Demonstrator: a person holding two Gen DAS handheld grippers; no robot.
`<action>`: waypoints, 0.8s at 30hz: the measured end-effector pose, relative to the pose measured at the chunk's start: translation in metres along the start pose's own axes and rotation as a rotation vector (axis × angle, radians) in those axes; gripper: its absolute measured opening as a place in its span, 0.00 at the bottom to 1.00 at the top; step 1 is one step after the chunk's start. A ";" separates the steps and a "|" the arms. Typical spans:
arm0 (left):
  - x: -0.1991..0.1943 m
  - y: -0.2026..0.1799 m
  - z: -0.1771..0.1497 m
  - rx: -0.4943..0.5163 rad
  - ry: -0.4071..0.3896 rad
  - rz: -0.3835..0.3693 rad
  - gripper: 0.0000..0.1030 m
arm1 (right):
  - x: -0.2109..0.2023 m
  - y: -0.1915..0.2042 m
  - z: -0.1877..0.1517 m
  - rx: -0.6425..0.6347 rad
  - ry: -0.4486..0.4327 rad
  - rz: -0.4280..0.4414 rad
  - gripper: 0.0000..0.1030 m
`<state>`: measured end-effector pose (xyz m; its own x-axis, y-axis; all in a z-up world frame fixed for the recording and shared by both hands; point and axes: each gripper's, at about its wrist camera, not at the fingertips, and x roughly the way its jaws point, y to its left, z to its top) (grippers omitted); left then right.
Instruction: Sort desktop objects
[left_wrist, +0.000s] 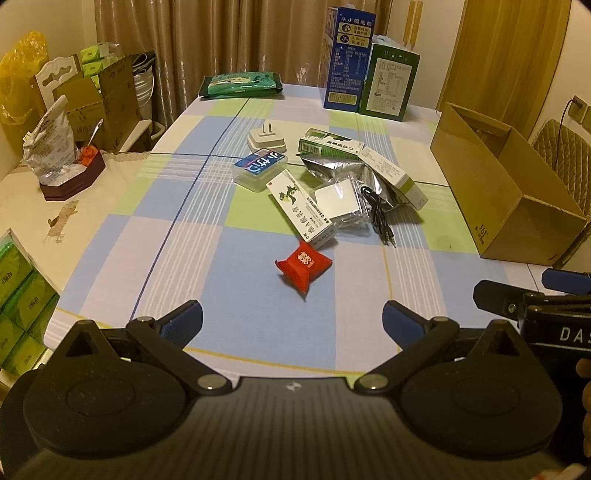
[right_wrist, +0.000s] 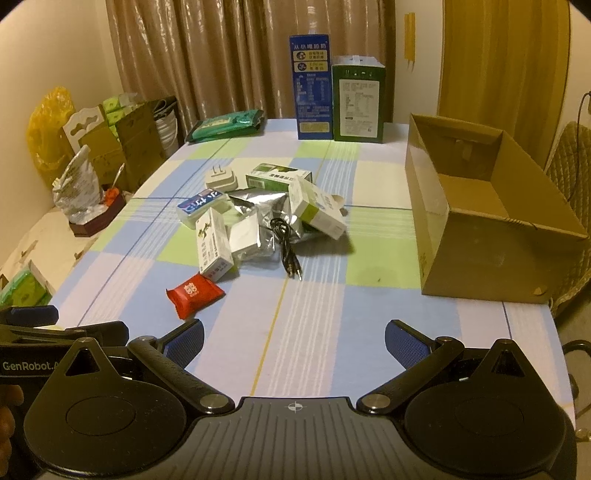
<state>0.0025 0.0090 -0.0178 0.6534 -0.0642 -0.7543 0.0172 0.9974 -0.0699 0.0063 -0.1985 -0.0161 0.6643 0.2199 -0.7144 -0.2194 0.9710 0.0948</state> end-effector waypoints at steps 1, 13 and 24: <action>0.001 0.000 0.000 -0.001 0.003 -0.001 0.99 | 0.001 0.000 0.000 0.001 0.003 -0.001 0.98; 0.019 0.006 0.004 0.006 0.030 -0.007 0.99 | 0.020 -0.005 0.001 0.006 0.037 -0.011 0.98; 0.043 0.009 0.012 0.038 0.046 -0.030 0.99 | 0.045 -0.010 0.010 0.003 0.055 -0.012 0.98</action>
<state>0.0401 0.0159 -0.0432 0.6165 -0.0944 -0.7817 0.0650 0.9955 -0.0689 0.0455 -0.1971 -0.0427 0.6265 0.2030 -0.7525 -0.2097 0.9738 0.0880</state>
